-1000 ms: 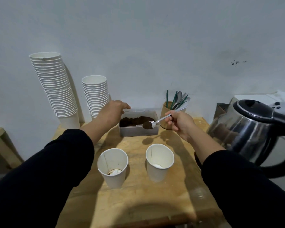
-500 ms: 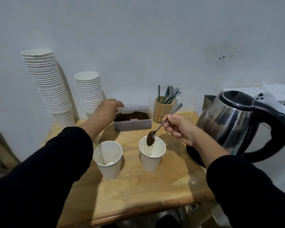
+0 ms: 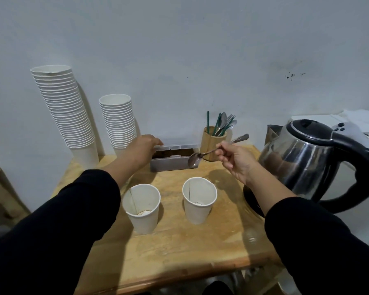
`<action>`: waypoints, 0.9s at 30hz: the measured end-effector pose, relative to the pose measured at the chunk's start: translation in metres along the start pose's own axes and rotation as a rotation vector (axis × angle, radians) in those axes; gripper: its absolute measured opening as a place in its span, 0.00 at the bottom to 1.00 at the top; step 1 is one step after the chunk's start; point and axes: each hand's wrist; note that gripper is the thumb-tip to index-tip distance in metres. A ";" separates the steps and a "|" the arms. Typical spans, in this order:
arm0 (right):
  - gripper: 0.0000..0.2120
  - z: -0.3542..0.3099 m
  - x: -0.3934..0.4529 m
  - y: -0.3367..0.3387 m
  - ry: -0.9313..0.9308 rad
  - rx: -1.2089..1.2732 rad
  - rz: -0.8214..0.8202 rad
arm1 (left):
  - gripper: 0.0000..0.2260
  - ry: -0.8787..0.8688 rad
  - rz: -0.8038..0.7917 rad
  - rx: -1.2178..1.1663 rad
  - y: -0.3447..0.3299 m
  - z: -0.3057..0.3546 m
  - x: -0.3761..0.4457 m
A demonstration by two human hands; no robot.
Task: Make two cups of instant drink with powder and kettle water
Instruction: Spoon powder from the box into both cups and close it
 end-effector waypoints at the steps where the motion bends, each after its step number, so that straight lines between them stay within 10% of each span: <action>1: 0.11 -0.001 0.005 -0.004 -0.011 0.012 0.039 | 0.14 -0.013 -0.016 -0.011 -0.001 -0.003 -0.001; 27: 0.12 0.023 0.107 -0.085 -0.290 -0.228 0.184 | 0.13 -0.062 -0.040 -0.064 -0.014 -0.033 -0.013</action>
Point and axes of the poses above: each hand's wrist, its own x-axis towards the middle knuckle, its own y-axis out of the back of the hand, z = x × y, and after that the axes turned 6 degrees about -x, right-handed
